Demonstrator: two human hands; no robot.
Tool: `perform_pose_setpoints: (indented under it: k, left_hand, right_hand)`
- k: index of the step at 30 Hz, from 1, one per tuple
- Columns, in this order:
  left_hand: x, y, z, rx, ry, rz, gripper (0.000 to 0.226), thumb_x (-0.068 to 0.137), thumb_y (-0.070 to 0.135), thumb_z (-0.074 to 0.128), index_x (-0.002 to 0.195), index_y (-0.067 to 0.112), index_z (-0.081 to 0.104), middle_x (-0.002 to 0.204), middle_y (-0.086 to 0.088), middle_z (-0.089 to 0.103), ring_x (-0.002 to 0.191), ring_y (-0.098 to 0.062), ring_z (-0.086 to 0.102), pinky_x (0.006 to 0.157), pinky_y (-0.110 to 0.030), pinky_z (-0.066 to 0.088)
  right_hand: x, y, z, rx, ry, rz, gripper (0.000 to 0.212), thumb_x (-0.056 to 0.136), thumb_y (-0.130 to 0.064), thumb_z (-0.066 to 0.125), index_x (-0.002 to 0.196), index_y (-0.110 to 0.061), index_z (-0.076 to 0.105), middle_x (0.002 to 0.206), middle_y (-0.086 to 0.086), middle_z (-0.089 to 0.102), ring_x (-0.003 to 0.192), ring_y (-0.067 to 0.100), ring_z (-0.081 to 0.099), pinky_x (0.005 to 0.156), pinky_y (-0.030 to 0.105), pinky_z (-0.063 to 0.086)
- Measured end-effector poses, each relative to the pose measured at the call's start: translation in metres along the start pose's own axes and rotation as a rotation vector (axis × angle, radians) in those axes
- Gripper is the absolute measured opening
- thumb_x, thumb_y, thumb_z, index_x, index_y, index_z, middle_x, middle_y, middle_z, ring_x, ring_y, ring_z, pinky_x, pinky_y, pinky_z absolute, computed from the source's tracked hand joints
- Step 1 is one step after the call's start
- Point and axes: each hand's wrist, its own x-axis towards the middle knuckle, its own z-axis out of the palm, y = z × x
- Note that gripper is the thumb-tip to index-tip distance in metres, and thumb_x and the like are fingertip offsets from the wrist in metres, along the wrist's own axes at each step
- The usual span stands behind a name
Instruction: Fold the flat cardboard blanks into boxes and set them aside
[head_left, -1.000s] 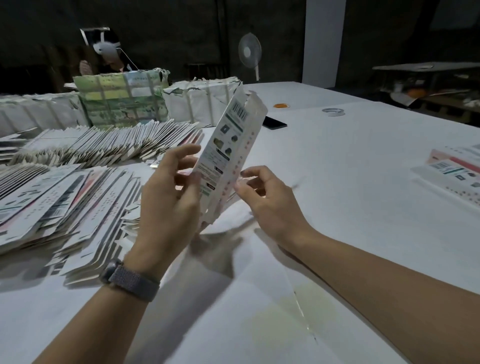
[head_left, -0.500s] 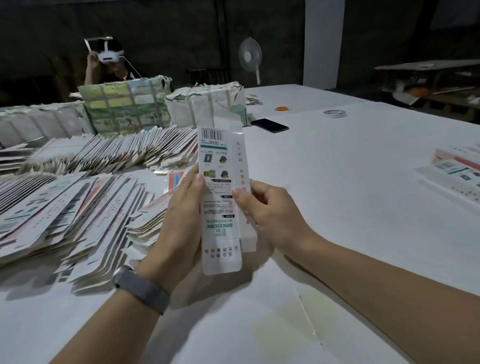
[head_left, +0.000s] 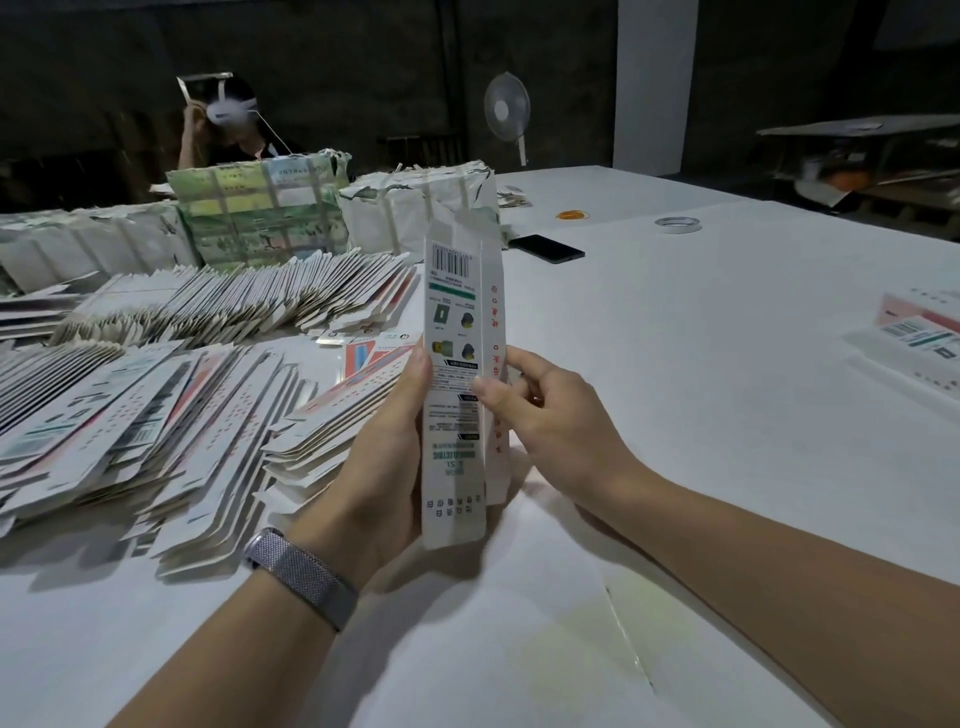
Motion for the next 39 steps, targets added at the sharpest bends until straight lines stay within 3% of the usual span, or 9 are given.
perform_pose_setpoints:
  k: [2,6,8,11,14,18,23,30,39]
  left_hand:
    - [0.000,0.000,0.000,-0.002,-0.022,0.002,0.051,0.100,0.054,0.034,0.136,0.029,0.061,0.118,-0.006,0.075,0.101,-0.022,0.075,0.067,-0.032,0.061]
    - [0.000,0.000,-0.001,0.030,-0.068,0.002,0.055,0.096,0.054,0.040,0.142,0.031,0.055,0.125,-0.007,0.072,0.110,-0.023,0.072,0.078,-0.036,0.062]
    - [-0.001,0.001,-0.001,0.053,-0.097,0.014,0.055,0.095,0.053,0.041,0.145,0.033,0.052,0.125,-0.006,0.072,0.107,-0.022,0.072,0.078,-0.037,0.061]
    - [-0.001,0.002,-0.001,0.081,-0.110,0.041,0.056,0.093,0.052,0.042,0.147,0.035,0.048,0.125,-0.008,0.070,0.103,-0.021,0.073,0.077,-0.038,0.060]
    - [-0.002,0.001,0.002,0.060,-0.128,0.032,0.059,0.091,0.052,0.045,0.147,0.034,0.048,0.125,-0.009,0.070,0.099,-0.019,0.073,0.078,-0.039,0.062]
    - [-0.002,0.000,0.003,0.030,-0.133,0.019,0.061,0.090,0.051,0.049,0.149,0.036,0.046,0.124,-0.005,0.070,0.098,-0.015,0.073,0.074,-0.033,0.060]
    - [0.003,0.000,0.002,0.118,-0.049,0.133,0.063,0.091,0.047,0.047,0.152,0.053,0.030,0.132,0.010,0.067,0.116,-0.013,0.068,0.083,-0.032,0.059]
    - [0.006,-0.004,0.005,0.039,0.006,0.157,0.061,0.093,0.033,0.051,0.151,0.045,0.035,0.118,0.007,0.075,0.099,-0.012,0.074,0.072,-0.026,0.059]
    - [0.008,0.001,-0.001,0.151,0.076,0.182,0.052,0.093,0.042,0.053,0.144,0.044,0.044,0.116,0.010,0.074,0.101,-0.010,0.073,0.071,-0.026,0.059]
  right_hand:
    - [0.000,0.000,0.000,0.047,-0.026,0.017,0.033,0.092,-0.043,0.064,0.122,-0.031,0.067,0.065,0.000,0.049,0.084,0.036,0.067,0.087,0.046,0.058]
    - [0.002,0.001,0.002,0.095,-0.014,0.041,0.045,0.080,-0.057,0.064,0.113,-0.027,0.069,0.067,0.006,0.052,0.077,0.036,0.061,0.087,0.048,0.058]
    - [0.003,0.001,0.001,0.094,-0.024,0.061,0.052,0.075,-0.065,0.063,0.107,-0.024,0.069,0.085,0.028,0.059,0.076,0.037,0.057,0.074,0.037,0.056]
    - [0.002,0.000,0.000,0.111,-0.030,0.082,0.049,0.075,-0.064,0.064,0.102,-0.023,0.069,0.093,0.035,0.056,0.071,0.021,0.053,0.059,0.018,0.045]
    - [0.001,0.000,-0.001,0.159,-0.056,0.081,0.038,0.082,-0.054,0.066,0.104,-0.024,0.070,0.090,0.018,0.071,0.075,0.010,0.067,0.064,0.015,0.049]
    - [0.000,-0.003,-0.003,0.262,-0.068,0.072,0.033,0.087,-0.042,0.065,0.112,-0.019,0.068,0.100,0.000,0.077,0.093,0.017,0.074,0.076,0.029,0.057]
    - [-0.002,-0.009,-0.004,0.287,-0.061,0.050,0.018,0.101,-0.023,0.059,0.112,-0.012,0.069,0.085,-0.006,0.075,0.067,0.002,0.067,0.055,0.011,0.047]
    - [-0.003,-0.011,-0.005,0.256,-0.056,0.065,0.021,0.104,-0.016,0.052,0.109,-0.007,0.069,0.054,-0.015,0.060,0.042,-0.001,0.050,0.044,0.007,0.036]
    - [-0.002,-0.013,-0.007,0.201,-0.048,0.090,0.020,0.102,-0.020,0.056,0.110,-0.012,0.072,0.045,-0.016,0.041,0.040,0.003,0.032,0.043,0.010,0.028]
